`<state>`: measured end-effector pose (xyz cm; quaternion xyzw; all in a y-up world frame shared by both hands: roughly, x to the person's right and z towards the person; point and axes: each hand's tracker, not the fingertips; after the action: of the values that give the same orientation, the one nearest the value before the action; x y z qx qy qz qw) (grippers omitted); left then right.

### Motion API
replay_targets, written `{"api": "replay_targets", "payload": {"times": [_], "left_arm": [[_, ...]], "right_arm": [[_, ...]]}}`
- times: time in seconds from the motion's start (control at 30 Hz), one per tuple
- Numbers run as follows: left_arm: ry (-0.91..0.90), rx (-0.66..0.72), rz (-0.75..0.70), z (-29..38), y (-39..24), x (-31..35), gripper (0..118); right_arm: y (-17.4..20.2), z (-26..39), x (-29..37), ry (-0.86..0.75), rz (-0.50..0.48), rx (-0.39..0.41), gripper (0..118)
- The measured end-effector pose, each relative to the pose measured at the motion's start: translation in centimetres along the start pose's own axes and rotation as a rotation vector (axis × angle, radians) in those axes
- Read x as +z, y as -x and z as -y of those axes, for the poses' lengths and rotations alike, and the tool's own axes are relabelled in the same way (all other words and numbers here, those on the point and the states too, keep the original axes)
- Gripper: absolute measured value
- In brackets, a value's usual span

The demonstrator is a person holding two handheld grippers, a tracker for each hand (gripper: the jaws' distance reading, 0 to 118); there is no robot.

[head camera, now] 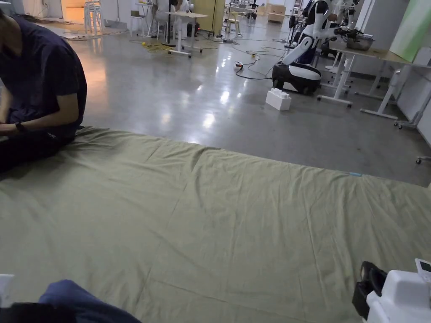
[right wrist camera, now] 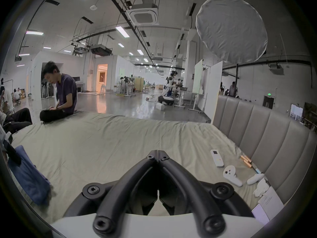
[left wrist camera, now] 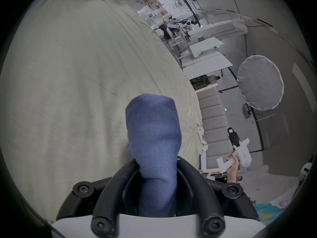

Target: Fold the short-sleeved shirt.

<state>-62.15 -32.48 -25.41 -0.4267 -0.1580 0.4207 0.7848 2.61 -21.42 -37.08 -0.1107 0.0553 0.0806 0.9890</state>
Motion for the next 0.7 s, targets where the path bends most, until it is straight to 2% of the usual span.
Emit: {"api": "replay_targets", "payload": {"times": [0.3, 0.47, 0.57, 0.7], "left_arm": [[-0.029, -0.001, -0.266, -5.5, 3.5, 10.1, 19], [-0.062, 0.027, -0.353, -7.2, 5.7, 14.5, 19], [-0.058, 0.068, -0.42, -7.8, 7.1, 15.6, 19], [-0.04, 0.051, -0.513, -5.7, 5.4, 14.1, 21]], "right_arm": [[-2.1, -0.7, -0.4, -0.016, 0.07, -0.02, 1], [-2.0, -0.5, -0.5, -0.002, 0.08, -0.013, 1], [-1.7, -0.3, -0.8, 0.003, 0.081, -0.01, 1], [-1.1, 0.0, -0.9, 0.014, 0.072, -0.001, 1]]}}
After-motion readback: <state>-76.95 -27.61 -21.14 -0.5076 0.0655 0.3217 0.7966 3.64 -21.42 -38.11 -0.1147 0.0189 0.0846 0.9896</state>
